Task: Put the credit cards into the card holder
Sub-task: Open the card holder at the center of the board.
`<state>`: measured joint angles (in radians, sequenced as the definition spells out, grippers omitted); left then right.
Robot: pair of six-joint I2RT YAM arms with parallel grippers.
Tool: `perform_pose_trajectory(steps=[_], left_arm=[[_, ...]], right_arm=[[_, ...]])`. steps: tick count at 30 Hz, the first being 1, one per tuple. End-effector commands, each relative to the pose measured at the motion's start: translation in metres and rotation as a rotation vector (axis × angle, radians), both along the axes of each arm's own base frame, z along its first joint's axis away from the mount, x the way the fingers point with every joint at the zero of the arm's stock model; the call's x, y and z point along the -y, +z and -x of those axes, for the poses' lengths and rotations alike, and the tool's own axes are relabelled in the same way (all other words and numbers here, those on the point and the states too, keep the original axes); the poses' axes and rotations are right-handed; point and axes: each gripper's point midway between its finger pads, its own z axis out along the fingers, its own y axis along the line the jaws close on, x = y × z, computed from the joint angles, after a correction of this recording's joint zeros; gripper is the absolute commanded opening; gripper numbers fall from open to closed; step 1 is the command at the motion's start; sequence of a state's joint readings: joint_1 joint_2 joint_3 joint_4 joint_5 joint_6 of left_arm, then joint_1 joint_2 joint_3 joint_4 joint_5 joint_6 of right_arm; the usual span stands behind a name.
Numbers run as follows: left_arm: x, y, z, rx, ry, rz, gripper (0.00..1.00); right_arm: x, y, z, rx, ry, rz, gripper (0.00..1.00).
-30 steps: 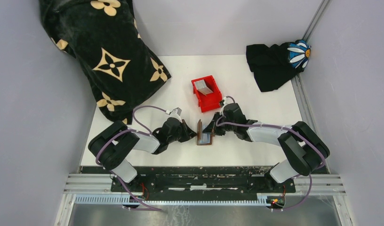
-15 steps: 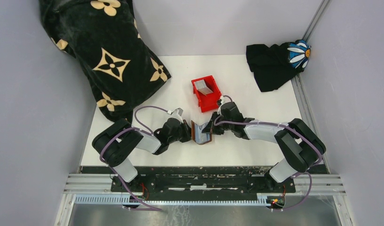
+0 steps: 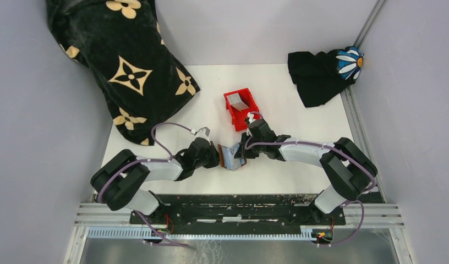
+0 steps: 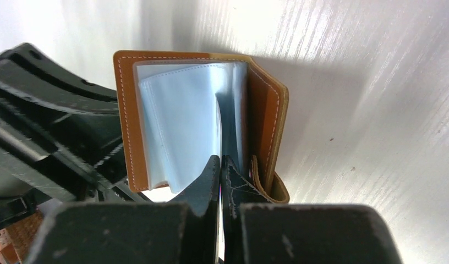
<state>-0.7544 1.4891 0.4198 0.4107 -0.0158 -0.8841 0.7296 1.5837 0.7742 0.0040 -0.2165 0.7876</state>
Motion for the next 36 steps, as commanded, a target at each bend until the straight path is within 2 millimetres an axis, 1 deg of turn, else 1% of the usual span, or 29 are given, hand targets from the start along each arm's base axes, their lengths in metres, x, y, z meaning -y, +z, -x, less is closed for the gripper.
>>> perform_pose_trajectory(steps=[1, 5, 10, 15, 19, 20, 25, 31, 36], left_arm=[[-0.031, 0.007, -0.004, 0.056, 0.05, -0.155, 0.13], [-0.044, 0.027, -0.011, 0.111, 0.097, -0.189, 0.15], [-0.046, 0.054, -0.016, 0.162, 0.115, -0.175, 0.16], [-0.037, 0.081, -0.016, 0.211, 0.099, -0.085, 0.17], [-0.023, 0.095, -0.013, 0.222, 0.059, -0.004, 0.18], [-0.02, 0.095, -0.013, 0.22, 0.05, 0.004, 0.18], [-0.008, 0.081, -0.011, 0.173, 0.01, 0.017, 0.18], [0.014, 0.068, -0.006, 0.13, -0.037, 0.058, 0.18], [0.021, 0.05, -0.004, 0.093, -0.052, 0.039, 0.18]], right_arm=[[0.002, -0.008, -0.004, 0.011, 0.001, 0.061, 0.01], [0.002, -0.01, -0.003, 0.012, 0.003, 0.077, 0.01], [0.001, -0.009, -0.003, 0.015, 0.006, 0.084, 0.01], [-0.001, -0.01, -0.002, 0.014, 0.011, 0.086, 0.01], [-0.002, -0.009, -0.003, 0.016, 0.011, 0.085, 0.01], [-0.003, -0.009, -0.003, 0.017, 0.012, 0.086, 0.01], [-0.004, -0.008, -0.003, 0.019, 0.017, 0.085, 0.01], [-0.005, -0.006, -0.004, 0.021, 0.018, 0.078, 0.01], [-0.008, -0.003, -0.004, 0.025, 0.027, 0.068, 0.01]])
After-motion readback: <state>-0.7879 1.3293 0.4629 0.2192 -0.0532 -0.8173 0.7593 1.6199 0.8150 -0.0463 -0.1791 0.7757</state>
